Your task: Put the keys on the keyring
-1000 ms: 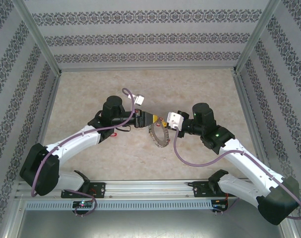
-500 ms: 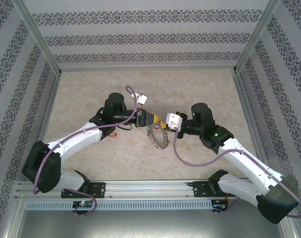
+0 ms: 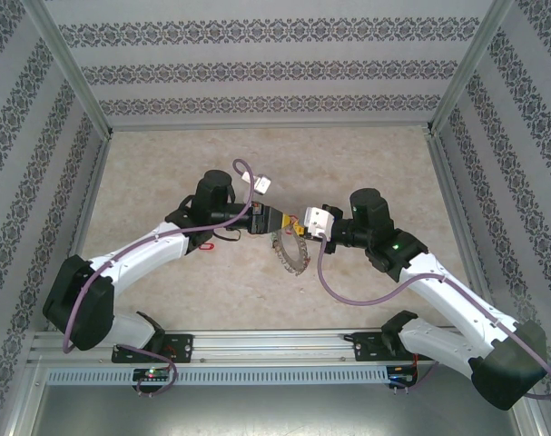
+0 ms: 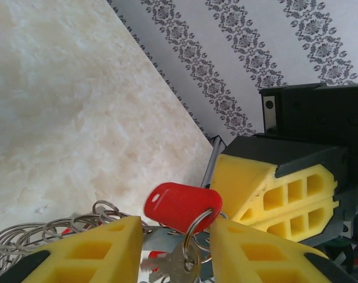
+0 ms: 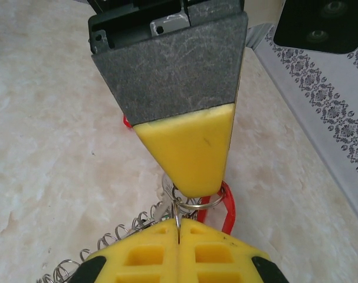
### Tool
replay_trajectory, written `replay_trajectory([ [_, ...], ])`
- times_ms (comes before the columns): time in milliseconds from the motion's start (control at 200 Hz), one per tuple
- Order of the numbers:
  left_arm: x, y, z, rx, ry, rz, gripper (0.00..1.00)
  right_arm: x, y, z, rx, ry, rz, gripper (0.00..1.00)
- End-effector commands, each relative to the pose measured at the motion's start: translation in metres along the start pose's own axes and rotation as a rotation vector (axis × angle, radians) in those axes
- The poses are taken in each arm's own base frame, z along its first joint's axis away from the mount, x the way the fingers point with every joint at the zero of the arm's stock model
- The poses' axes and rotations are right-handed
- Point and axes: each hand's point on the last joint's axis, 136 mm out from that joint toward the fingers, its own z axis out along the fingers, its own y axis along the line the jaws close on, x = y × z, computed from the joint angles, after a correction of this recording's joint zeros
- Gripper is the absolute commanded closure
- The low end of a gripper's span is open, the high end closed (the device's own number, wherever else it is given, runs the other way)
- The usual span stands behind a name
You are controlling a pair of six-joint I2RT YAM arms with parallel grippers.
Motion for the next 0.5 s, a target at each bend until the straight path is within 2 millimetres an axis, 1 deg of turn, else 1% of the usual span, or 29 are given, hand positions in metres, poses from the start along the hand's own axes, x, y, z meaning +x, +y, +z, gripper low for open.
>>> replay_trajectory([
  [0,-0.002,0.001,0.004,-0.027,0.016,0.008,0.69,-0.036,-0.012,-0.007,0.034,-0.110,-0.058,1.00],
  [105,-0.002,0.001,0.006,-0.010,0.014,-0.008,0.74,-0.036,-0.011,-0.007,0.030,-0.112,-0.057,1.00],
  [200,-0.004,-0.006,0.007,0.037,-0.001,-0.008,0.75,-0.037,-0.010,-0.007,0.029,-0.114,-0.057,1.00],
  [310,-0.005,-0.012,0.007,0.067,-0.003,-0.013,0.79,-0.037,-0.011,-0.008,0.034,-0.114,-0.061,1.00],
  [420,-0.005,-0.014,0.006,0.082,-0.003,-0.017,0.88,-0.036,-0.011,-0.008,0.041,-0.114,-0.062,1.00],
  [460,-0.005,-0.014,0.006,0.078,-0.004,-0.022,0.93,-0.036,-0.011,-0.008,0.045,-0.118,-0.062,1.00],
  [495,-0.005,-0.012,0.006,0.067,-0.003,-0.028,1.00,-0.037,-0.012,-0.008,0.048,-0.122,-0.059,1.00],
])
